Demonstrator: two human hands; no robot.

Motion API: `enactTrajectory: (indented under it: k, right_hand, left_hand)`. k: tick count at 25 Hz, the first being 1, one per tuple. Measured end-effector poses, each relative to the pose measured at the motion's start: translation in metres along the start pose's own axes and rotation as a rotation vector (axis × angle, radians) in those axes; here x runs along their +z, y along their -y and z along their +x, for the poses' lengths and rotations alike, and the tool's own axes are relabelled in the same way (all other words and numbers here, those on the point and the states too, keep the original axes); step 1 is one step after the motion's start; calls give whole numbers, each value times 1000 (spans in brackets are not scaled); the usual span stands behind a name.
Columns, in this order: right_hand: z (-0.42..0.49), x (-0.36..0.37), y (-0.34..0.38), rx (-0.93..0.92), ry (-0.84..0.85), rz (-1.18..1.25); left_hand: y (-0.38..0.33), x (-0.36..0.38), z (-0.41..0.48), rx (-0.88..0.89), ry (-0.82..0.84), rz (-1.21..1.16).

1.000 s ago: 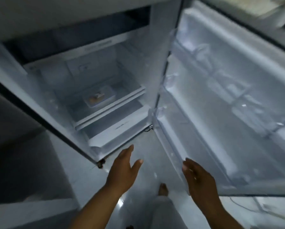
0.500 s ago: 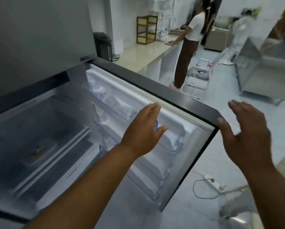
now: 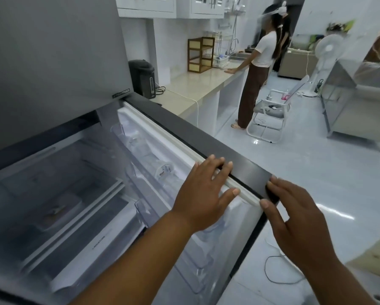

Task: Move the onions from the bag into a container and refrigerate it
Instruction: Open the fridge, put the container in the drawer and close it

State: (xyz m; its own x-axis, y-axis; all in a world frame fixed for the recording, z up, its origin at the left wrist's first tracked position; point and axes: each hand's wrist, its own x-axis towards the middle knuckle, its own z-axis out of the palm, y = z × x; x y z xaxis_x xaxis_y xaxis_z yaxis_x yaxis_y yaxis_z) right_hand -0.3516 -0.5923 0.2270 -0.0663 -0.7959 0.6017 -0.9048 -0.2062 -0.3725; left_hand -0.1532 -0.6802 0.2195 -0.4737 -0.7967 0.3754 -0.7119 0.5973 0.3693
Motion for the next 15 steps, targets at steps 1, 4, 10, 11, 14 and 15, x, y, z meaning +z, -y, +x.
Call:
enactTrajectory:
  k: [1,4,10,11,14,15]
  right_hand:
    - [-6,0,6,-46,-35,47]
    - [-13,2,25,-166,-84,298]
    - [11,46,91,-208,251,494]
    - [17,58,106,-242,331,480]
    - [27,96,157,-409,524,439]
    - [27,108,175,-466,554,436]
  left_hand:
    - [1,-6,-12,-14,-18,-27]
    - [8,-31,-51,-80,-61,-104]
    - [35,-89,-131,-273,-183,-190]
    - [42,-101,-144,-311,-184,-213]
    - [64,-142,-182,-441,-143,-249]
    - [73,-157,-194,-489,-106,-244]
